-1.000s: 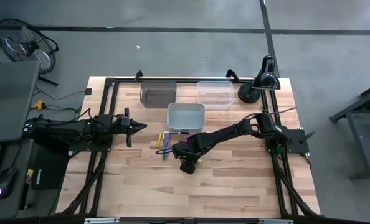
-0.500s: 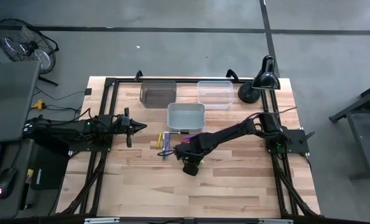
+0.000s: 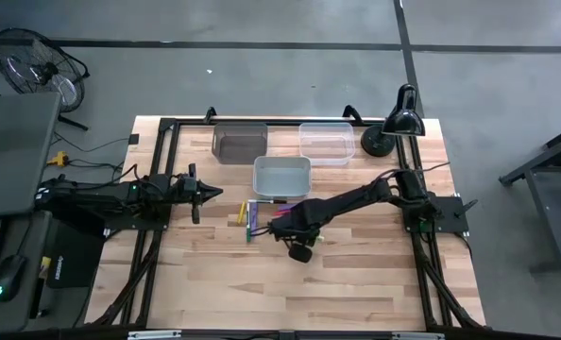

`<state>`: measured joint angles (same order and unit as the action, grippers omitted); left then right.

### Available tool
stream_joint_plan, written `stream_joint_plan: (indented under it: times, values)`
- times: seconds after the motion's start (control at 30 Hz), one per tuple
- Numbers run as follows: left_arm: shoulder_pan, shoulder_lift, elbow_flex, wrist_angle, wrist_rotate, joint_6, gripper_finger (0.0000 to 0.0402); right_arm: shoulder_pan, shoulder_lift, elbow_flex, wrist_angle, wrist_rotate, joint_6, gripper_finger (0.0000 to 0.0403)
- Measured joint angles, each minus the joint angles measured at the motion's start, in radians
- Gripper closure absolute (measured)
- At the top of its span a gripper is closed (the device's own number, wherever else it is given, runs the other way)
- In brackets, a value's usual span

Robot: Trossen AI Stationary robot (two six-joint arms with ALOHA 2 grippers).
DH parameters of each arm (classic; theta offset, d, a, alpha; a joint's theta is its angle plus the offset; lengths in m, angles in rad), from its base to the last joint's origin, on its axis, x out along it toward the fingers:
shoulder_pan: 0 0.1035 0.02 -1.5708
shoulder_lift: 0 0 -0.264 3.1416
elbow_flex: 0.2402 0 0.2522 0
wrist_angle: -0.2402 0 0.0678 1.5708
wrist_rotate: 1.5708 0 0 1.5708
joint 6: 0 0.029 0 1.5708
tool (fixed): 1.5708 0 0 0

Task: Pick & Place Markers
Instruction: Put the light green highlighter into the transparent bin

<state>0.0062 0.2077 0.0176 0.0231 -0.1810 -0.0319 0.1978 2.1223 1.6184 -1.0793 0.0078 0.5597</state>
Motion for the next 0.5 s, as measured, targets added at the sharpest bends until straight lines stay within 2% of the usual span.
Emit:
stream_joint_plan:
  times: [0.23, 0.5]
  values:
    - [0.000, 0.000, 0.000, 0.000, 0.000, 0.000, 0.0401, 0.000, -0.032, 0.002, -0.108, 0.073, -0.002, 0.0335]
    - [0.000, 0.000, 0.000, 0.000, 0.000, 0.000, 0.0401, 0.002, -0.141, 0.002, -0.213, 0.212, 0.044, 0.0335]
